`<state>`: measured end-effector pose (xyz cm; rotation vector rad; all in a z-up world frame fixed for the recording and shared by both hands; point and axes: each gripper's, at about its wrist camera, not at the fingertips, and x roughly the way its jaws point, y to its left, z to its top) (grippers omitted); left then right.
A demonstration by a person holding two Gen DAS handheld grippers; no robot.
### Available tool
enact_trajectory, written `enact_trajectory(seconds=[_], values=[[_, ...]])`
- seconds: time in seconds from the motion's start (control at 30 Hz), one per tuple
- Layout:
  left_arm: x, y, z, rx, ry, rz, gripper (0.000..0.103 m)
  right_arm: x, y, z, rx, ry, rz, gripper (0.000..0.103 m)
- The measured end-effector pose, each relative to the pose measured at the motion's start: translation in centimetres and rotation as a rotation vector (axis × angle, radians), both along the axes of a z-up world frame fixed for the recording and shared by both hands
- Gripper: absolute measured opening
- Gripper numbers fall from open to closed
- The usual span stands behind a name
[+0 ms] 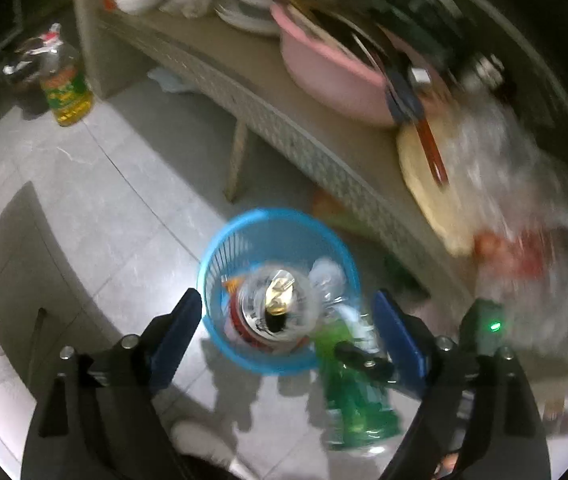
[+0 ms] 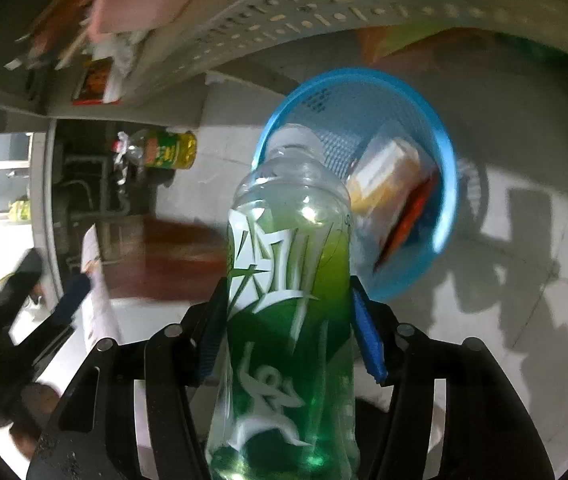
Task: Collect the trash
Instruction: 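Carry the can and bottle to the blue wastebasket and open both tools, then grasp the beige cloth with the right tool while the left tool grasps the blue box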
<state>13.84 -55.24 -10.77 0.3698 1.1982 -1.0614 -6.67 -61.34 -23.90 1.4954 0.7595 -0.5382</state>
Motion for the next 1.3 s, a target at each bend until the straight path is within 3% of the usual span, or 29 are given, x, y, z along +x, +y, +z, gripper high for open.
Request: enact_trajectory(seconds=[0.13, 0.27, 0.57, 0.73, 0.9, 1.07, 1.3], values=[[0.4, 0.6, 1.1, -0.044, 0.036, 0.028, 0.085, 2.5, -2.1, -2.1, -0.016, 0.048, -0.008, 0.061], [0.0, 3.3, 3.8, -0.11, 0.001, -0.005, 0.085, 3.6, -2.0, -2.3, -0.064, 0.075, -0.01, 0.063], [-0.3, 11.2, 8.7, -0.216, -0.025, 0.012, 0.085, 0.8, 1.3, -0.5, -0.161, 0.1, -0.022, 0.063], [-1.4, 17.0, 12.3, -0.282, -0.06, 0.008, 0.085, -1.3, 4.6, 2.3, -0.213, 0.082, 0.009, 0.065], [-3.5, 24.4, 14.9, -0.343, -0.115, 0.021, 0.085, -2.5, 8.7, 6.8, -0.295, 0.025, 0.068, 0.076], [-5.7, 32.0, 14.4, -0.346, -0.163, 0.065, 0.086, -2.8, 11.4, 10.2, -0.329, -0.058, 0.112, 0.079], [-6.6, 43.7, 13.0, -0.349, -0.237, 0.261, 0.086, 1.0, 15.2, 15.7, -0.39, -0.177, 0.285, 0.084]])
